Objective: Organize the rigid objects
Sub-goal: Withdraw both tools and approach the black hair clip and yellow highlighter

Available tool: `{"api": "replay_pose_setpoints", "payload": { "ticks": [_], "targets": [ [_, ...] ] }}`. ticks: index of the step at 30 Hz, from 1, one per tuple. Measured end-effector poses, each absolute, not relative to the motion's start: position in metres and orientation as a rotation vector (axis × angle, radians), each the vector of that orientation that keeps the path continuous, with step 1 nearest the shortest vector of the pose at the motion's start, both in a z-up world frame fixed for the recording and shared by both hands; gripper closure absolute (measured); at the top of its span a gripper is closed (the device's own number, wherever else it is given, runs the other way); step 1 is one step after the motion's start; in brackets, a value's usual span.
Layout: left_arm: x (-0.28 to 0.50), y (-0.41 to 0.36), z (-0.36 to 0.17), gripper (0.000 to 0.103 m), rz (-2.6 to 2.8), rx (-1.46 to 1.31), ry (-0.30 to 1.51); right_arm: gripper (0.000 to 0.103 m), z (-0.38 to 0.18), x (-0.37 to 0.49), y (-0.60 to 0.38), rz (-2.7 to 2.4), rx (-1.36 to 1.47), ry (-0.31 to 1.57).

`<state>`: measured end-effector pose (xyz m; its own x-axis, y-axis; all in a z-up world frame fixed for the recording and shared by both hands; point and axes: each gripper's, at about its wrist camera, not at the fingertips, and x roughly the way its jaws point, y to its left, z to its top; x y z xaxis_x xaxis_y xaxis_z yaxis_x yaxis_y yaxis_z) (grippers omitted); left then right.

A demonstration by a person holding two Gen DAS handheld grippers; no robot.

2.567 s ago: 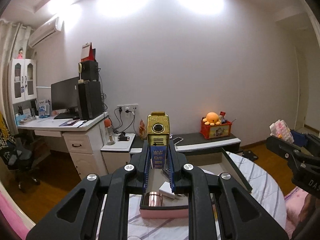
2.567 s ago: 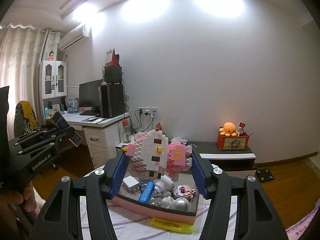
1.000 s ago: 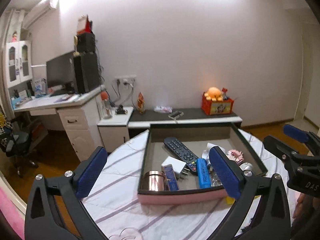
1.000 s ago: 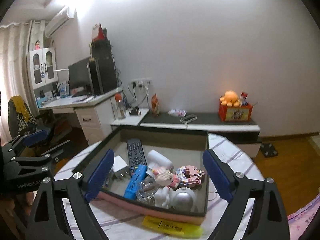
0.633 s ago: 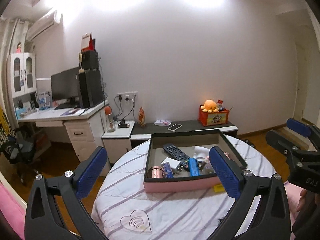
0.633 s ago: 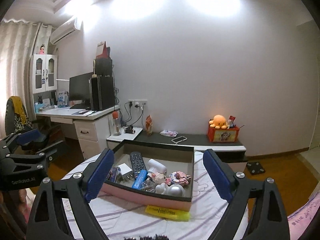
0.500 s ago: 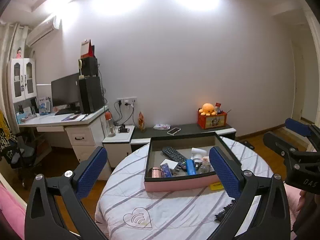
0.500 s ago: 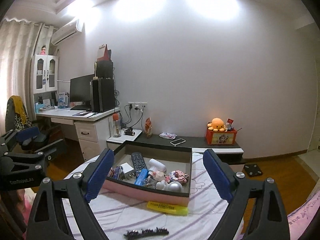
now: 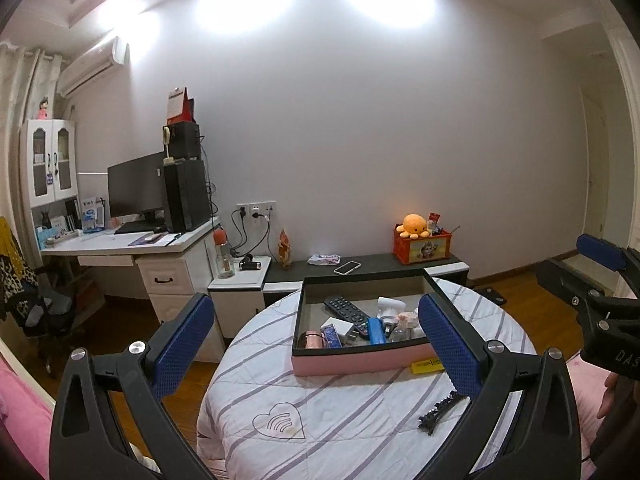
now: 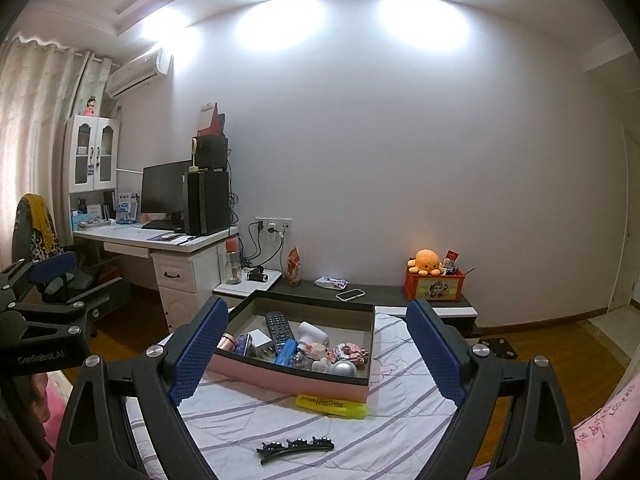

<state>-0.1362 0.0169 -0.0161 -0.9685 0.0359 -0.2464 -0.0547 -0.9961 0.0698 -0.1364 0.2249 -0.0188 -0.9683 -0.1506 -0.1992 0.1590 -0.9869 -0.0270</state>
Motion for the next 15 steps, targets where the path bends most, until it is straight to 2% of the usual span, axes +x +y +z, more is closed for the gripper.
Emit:
{"api": "replay_pose_setpoints", "payload": {
  "ticks": [15],
  "targets": [
    [-0.164,0.056,-0.049,0.000,2.963,-0.552,0.206,0.011,-0.048,-0.154,0.255,-3.003,0.449,-0.023]
  ]
}}
